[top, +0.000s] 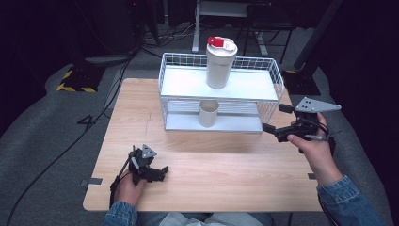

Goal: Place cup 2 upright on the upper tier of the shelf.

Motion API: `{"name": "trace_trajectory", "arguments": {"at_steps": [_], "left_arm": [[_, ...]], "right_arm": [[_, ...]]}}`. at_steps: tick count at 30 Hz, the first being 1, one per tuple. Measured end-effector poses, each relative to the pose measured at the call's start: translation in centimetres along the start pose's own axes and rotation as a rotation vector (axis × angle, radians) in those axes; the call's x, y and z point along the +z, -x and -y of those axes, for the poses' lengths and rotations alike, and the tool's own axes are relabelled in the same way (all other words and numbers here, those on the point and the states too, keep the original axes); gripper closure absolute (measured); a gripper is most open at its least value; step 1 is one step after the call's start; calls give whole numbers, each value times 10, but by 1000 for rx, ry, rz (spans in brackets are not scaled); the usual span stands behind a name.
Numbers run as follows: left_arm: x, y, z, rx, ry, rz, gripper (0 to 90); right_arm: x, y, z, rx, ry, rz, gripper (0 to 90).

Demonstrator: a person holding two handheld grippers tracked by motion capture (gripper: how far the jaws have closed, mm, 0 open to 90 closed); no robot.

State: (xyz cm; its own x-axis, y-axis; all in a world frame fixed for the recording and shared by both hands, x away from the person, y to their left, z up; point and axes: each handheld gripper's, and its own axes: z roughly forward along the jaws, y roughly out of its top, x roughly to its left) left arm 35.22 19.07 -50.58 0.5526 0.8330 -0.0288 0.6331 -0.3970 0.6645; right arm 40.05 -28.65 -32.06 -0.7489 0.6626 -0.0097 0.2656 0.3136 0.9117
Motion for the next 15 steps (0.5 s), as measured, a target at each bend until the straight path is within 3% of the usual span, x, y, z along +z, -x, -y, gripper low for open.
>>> {"name": "trace_trajectory", "arguments": {"at_steps": [6, 15], "left_arm": [[0, 0, 0, 0, 0, 0, 0], [0, 0, 0, 0, 0, 0, 0]], "right_arm": [[3, -8, 26, -3, 11, 14, 0], [11, -27, 62, 20, -17, -14, 0]]}}
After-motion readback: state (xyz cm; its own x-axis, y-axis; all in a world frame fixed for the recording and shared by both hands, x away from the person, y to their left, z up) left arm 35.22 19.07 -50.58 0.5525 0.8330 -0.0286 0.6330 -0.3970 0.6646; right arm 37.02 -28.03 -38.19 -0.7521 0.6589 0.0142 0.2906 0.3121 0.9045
